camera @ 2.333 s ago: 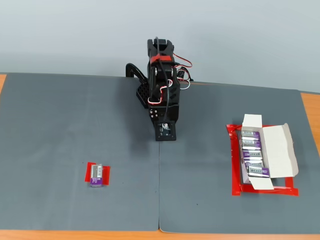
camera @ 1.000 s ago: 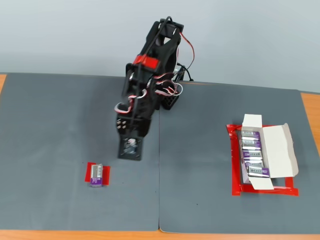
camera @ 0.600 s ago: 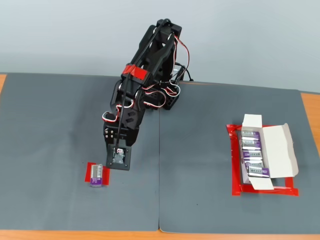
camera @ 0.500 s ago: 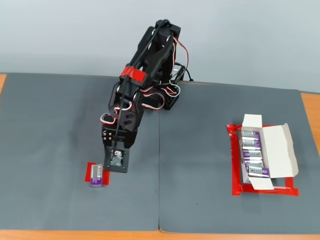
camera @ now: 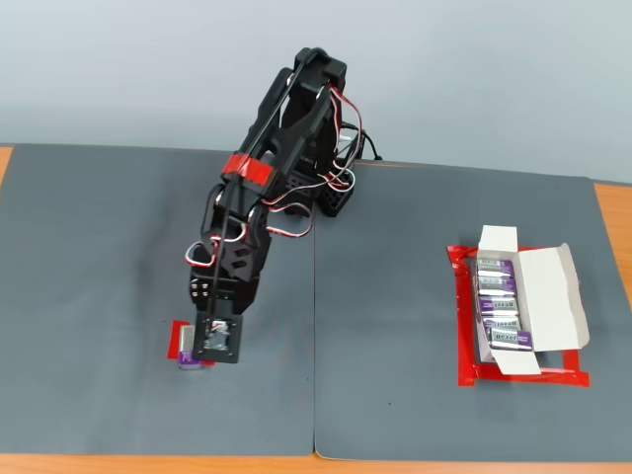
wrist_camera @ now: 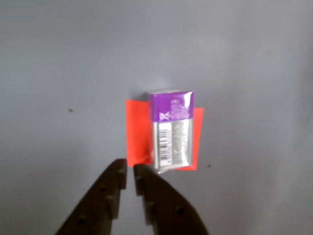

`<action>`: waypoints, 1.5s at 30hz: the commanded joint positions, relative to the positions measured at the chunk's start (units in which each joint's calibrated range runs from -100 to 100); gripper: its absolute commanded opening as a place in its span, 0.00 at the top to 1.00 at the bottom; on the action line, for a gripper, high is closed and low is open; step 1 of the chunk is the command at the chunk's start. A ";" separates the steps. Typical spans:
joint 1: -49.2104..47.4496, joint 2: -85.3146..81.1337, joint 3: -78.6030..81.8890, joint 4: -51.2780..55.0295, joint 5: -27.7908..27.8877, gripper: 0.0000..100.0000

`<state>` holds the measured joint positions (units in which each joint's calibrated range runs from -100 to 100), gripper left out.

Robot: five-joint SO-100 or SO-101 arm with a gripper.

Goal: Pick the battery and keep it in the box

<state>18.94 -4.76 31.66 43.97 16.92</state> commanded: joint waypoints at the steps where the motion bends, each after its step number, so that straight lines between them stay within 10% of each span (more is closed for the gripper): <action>1: 0.57 0.48 -4.47 -0.92 0.29 0.97; 14: 0.05 4.29 -5.11 -0.92 1.75 0.66; 45: -0.03 12.60 -5.20 -5.08 2.38 0.66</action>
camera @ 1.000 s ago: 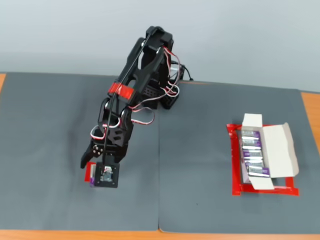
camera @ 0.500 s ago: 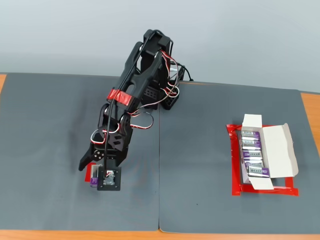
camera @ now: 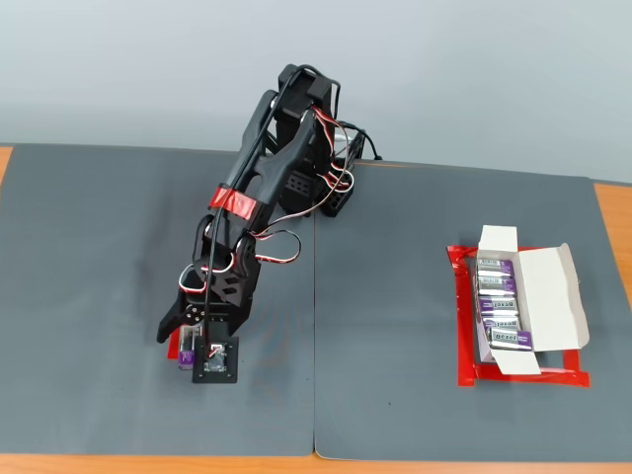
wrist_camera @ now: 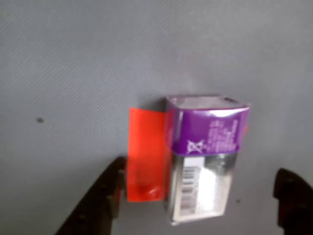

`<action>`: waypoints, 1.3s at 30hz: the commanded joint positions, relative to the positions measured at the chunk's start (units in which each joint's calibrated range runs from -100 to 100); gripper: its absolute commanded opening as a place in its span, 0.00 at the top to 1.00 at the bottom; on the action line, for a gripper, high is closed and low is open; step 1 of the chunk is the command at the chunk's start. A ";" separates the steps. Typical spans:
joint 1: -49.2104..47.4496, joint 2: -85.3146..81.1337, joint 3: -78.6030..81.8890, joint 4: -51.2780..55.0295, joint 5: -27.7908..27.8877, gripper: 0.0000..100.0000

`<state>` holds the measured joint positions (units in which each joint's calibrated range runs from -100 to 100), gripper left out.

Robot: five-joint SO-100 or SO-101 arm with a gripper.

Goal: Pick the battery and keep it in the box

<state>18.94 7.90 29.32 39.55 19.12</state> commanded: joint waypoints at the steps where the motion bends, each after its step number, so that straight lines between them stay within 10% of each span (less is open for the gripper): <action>1: -0.03 0.11 -2.95 -0.75 0.18 0.66; 39: 0.64 2.48 -4.94 1.51 0.18 0.67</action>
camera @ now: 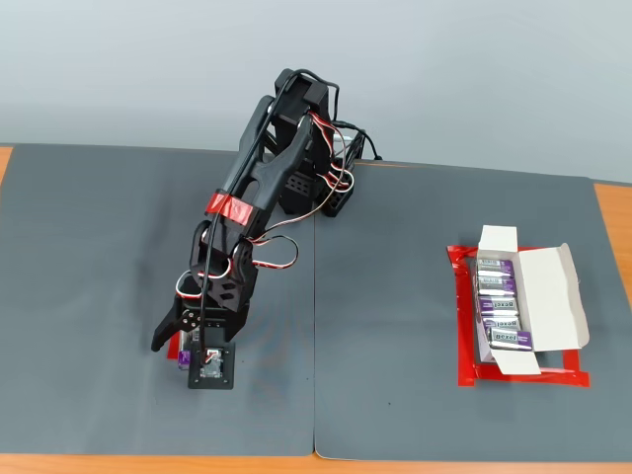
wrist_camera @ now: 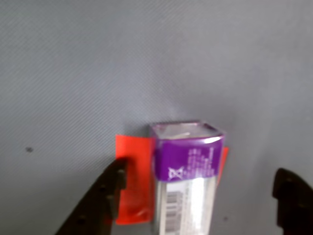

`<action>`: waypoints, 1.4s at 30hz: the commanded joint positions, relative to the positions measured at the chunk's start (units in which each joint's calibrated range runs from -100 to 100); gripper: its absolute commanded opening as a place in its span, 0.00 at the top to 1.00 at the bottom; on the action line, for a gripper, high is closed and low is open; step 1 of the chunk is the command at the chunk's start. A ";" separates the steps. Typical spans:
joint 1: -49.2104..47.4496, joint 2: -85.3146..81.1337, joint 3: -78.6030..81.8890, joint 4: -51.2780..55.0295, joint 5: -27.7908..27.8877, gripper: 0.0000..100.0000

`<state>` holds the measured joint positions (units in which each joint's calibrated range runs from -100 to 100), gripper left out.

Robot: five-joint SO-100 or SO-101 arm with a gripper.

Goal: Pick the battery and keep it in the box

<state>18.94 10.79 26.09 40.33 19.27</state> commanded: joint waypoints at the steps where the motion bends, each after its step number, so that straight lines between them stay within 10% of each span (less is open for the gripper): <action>1: 0.64 -0.40 -1.71 0.73 0.03 0.67; 18: 0.72 -0.49 -1.62 0.73 0.14 0.95; 42: -2.27 -14.39 -2.43 2.12 -4.29 0.96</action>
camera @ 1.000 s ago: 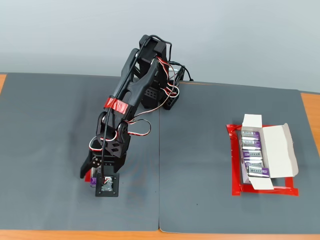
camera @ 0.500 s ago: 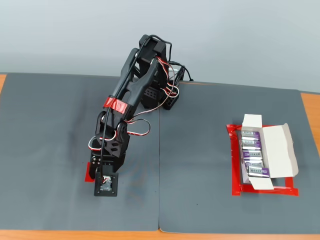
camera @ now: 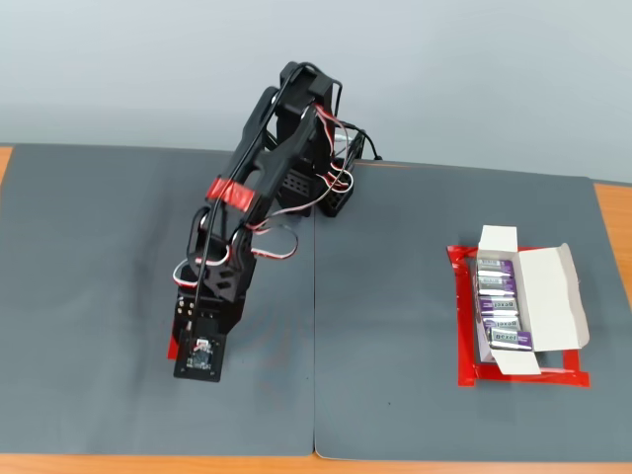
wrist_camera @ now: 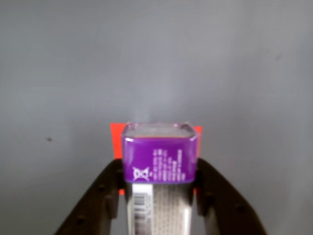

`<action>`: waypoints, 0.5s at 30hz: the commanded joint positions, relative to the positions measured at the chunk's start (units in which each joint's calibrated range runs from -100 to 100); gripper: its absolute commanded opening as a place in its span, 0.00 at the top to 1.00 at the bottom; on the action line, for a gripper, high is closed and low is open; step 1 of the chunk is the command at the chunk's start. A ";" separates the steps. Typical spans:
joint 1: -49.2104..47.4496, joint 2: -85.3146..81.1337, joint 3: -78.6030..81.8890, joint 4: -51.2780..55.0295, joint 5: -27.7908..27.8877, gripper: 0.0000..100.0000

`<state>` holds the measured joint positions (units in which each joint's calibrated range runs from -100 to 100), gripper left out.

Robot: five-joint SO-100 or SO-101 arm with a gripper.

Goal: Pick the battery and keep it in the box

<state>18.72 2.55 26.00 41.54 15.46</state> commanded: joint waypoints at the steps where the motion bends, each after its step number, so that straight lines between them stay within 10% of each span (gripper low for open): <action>1: -2.87 -7.34 -2.34 1.60 -0.43 0.96; 15: -17.86 -17.85 -2.44 8.46 -0.48 0.95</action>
<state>4.20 -11.98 26.00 49.78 15.16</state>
